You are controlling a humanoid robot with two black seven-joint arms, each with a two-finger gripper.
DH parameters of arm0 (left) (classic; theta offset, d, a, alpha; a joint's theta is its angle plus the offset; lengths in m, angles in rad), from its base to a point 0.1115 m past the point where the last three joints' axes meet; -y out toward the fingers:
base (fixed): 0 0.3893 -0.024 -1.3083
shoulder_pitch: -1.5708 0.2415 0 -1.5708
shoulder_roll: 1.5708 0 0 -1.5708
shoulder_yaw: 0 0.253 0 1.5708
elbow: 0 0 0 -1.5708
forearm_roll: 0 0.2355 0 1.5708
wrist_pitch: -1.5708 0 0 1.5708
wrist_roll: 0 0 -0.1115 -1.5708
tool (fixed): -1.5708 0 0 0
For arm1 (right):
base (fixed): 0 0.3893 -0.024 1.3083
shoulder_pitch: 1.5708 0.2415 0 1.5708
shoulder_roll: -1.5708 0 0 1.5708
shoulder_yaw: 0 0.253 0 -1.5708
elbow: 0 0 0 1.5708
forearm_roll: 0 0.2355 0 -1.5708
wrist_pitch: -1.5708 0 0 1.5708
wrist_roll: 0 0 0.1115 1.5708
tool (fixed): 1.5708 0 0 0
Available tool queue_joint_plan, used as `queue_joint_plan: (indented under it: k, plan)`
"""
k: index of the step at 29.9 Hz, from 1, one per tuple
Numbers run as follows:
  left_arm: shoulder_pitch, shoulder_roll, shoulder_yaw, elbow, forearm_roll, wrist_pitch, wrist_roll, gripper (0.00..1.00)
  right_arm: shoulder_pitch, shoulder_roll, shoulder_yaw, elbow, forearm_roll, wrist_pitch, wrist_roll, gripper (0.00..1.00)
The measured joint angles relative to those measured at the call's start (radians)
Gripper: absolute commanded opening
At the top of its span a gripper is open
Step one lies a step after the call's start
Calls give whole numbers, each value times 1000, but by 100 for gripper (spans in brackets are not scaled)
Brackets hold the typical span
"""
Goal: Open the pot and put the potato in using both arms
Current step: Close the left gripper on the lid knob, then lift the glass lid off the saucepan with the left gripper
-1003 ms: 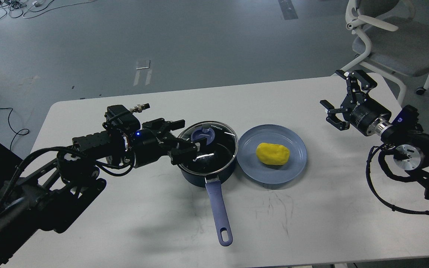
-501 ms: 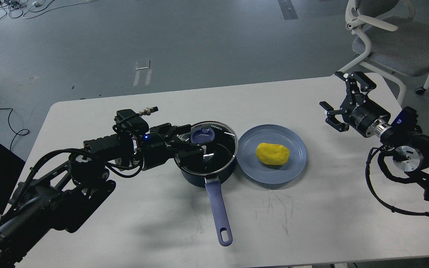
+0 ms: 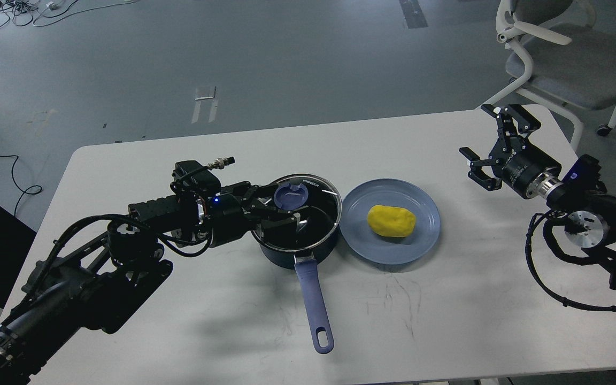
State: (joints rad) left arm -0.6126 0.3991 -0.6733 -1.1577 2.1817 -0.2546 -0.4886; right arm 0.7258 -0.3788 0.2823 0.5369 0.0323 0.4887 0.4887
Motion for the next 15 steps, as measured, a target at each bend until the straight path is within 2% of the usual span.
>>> queue_joint_plan:
  k: [5, 7, 9, 13, 14, 15]
  plan:
    - [-8, 0, 5, 13, 0, 0, 0, 92, -1, 0, 0, 0, 1, 0, 0, 100]
    - [-12, -1, 9, 15, 0, 0, 0, 87, -2, 0, 0, 0, 1, 0, 0, 100]
    - [-14, -3, 10, 20, 0, 0, 0, 72, -2, 1, 1, 0, 1, 0, 0, 100]
    - [-14, -8, 11, 24, 0, 12, 0, 56, -2, 3, 1, 0, 1, 0, 0, 100]
    - [-14, -8, 11, 25, 0, 15, 0, 46, -2, 3, 2, 0, 1, 0, 0, 100]
    - [-14, -8, 11, 25, 0, 19, 0, 42, -2, 3, 2, 0, 1, 0, 0, 100]
